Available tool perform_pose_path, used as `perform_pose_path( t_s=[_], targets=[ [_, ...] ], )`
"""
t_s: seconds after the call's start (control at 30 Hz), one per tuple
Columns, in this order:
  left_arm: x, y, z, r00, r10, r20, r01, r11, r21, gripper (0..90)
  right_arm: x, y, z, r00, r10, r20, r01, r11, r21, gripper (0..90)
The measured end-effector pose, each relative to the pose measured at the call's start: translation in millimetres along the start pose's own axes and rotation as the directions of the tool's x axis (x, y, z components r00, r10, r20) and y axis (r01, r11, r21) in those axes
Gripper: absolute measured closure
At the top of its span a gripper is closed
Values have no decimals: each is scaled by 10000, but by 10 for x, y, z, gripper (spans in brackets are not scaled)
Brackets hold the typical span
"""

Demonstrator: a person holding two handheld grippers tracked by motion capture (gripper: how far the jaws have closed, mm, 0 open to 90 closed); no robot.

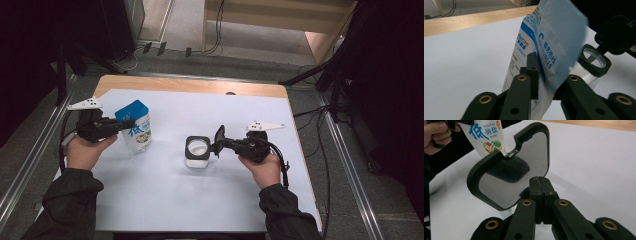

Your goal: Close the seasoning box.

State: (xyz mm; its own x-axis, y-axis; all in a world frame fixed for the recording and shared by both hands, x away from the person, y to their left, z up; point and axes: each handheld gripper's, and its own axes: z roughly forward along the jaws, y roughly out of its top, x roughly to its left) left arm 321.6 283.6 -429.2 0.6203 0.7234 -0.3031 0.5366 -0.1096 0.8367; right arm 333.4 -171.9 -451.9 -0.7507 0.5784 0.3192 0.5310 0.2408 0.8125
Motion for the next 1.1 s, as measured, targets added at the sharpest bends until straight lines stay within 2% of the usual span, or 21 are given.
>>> perform_pose_path(
  t_s=[0.23,0.4,0.57,0.73,0.87,1.03,1.1],
  targets=[
    [-33,-18,13,9999,91,-68,-91,10000,20,760,5,39,18,10000,-1,-70,1,10000,-90,900],
    [-50,-32,20,9996,114,-247,-115,9999,-35,576,13,59,18,10000,-47,-76,46,9999,-144,900],
    [-59,-65,18,9990,252,-379,-248,9996,112,476,23,78,30,9998,-153,-97,151,9996,-232,900],
    [-58,-117,-20,9983,420,-413,-422,9991,-50,410,41,104,48,9998,-181,-92,178,9994,-288,900],
    [-57,-189,-50,9969,575,-545,-570,9983,98,385,42,122,63,9997,-230,-128,226,9991,-351,900],
    [-67,-303,-83,9973,477,-564,-471,9988,113,369,63,139,92,9994,-310,-158,304,9988,-384,900],
    [-73,-359,-92,9961,606,-646,-591,9979,248,368,69,148,104,9994,-303,-183,295,9988,-381,900]
  ],
)
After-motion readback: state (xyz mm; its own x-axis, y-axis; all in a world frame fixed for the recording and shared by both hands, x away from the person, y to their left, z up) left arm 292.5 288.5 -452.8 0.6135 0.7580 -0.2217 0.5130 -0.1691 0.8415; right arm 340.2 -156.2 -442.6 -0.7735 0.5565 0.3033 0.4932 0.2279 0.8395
